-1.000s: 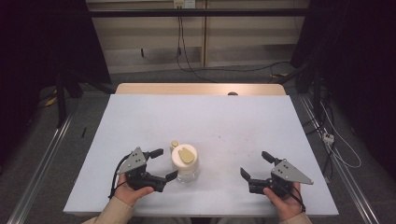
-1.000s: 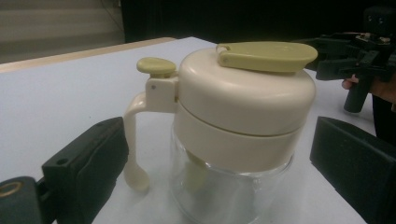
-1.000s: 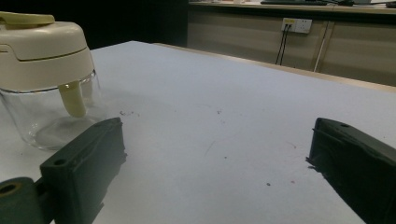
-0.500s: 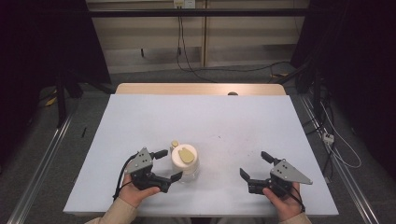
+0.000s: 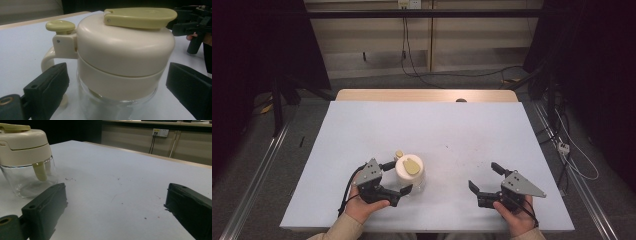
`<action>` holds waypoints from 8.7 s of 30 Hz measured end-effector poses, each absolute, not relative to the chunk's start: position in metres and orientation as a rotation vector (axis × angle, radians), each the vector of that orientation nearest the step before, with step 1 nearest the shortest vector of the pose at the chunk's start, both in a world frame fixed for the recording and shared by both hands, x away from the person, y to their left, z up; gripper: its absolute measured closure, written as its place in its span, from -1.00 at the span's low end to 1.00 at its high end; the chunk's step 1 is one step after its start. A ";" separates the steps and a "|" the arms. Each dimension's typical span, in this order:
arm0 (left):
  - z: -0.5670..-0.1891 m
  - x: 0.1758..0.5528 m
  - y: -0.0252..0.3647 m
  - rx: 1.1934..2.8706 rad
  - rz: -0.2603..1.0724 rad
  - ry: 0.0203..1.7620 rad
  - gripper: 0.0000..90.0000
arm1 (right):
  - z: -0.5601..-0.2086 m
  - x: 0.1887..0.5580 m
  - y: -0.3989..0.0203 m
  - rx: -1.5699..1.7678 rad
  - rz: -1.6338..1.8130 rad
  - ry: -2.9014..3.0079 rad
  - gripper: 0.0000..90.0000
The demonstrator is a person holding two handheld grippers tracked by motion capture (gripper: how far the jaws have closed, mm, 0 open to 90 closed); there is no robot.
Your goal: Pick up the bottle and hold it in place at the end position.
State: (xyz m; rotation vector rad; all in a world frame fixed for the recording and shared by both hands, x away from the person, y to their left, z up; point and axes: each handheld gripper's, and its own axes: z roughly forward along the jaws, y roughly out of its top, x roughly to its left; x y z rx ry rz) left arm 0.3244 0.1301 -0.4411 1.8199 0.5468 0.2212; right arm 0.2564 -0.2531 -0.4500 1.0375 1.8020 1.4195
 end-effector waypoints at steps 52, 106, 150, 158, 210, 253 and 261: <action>-0.449 0.322 0.089 1.795 0.378 0.645 -0.88 | -0.450 0.256 -0.253 1.039 1.421 1.802 -0.92; -0.429 0.363 0.088 1.752 0.330 0.680 -0.86 | -0.449 0.257 -0.254 1.029 1.428 1.808 -0.91; -0.427 0.386 0.070 1.737 0.336 0.682 -0.86 | -0.450 0.257 -0.253 1.022 1.431 1.823 -0.91; -0.428 0.389 0.066 1.736 0.335 0.683 -0.86 | -0.450 0.257 -0.253 1.019 1.430 1.826 -0.91; -0.429 0.407 0.054 1.740 0.334 0.682 -0.86 | -0.451 0.257 -0.252 1.011 1.428 1.837 -0.91; -0.435 0.428 0.045 1.743 0.359 0.699 -0.86 | -0.451 0.256 -0.253 1.008 1.432 1.834 -0.90; -0.438 0.431 0.045 1.741 0.363 0.720 -0.86 | -0.451 0.256 -0.253 1.010 1.432 1.834 -0.90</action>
